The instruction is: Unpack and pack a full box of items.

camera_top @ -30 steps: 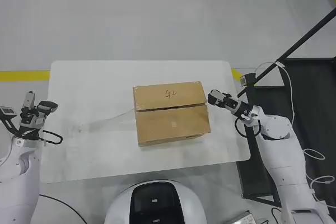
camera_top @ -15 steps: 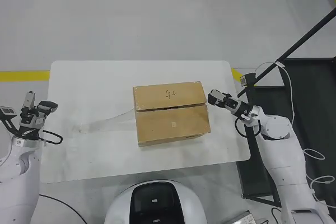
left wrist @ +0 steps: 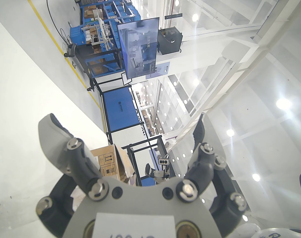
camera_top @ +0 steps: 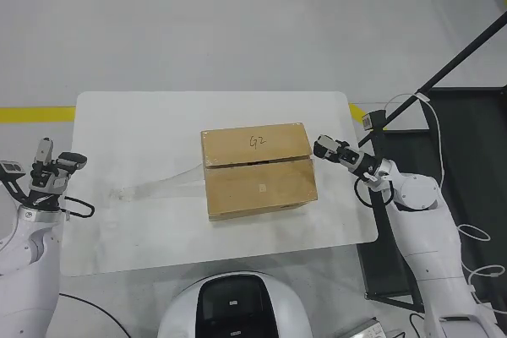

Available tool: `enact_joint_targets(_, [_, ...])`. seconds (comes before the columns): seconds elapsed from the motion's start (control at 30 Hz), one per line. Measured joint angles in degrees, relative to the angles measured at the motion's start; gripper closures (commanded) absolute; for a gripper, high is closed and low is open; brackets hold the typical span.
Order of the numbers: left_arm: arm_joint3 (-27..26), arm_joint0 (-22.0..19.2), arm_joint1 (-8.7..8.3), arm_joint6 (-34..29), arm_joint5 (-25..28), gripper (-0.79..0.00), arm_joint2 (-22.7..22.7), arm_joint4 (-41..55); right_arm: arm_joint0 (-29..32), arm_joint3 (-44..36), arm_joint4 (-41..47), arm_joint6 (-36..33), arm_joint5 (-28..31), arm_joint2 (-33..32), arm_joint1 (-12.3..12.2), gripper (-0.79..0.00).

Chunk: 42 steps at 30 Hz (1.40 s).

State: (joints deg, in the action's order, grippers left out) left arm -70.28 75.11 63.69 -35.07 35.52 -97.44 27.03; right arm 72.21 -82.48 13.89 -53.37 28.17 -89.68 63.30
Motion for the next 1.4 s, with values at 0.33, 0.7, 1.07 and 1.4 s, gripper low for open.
enact_joint_targets(0.33, [-2.59, 0.02, -0.02, 0.99, 2.02, -0.785, 0.94, -5.77, 0.15, -0.24, -7.20, -1.58, 2.12, 1.12, -0.61, -0.785])
enact_joint_targets(0.7, [-2.58, -2.36, -1.31, -19.91, 10.32, -0.785, 4.75, -8.10, -4.93, 5.14, -4.11, -21.52, 1.33, 1.22, -3.26, -0.785])
enact_joint_targets(1.07, [-10.05, -0.89, -3.54, -27.32, 6.38, -0.785, 9.31, 0.16, -5.95, 5.42, -1.89, -23.36, -0.60, 2.42, -4.49, -0.785])
enact_joint_targets(1.4, [-10.28, -0.87, -3.51, -26.71, 6.04, -0.785, 9.36, -1.00, -5.70, 5.05, -2.05, -22.77, -0.90, 2.62, -4.48, -0.785])
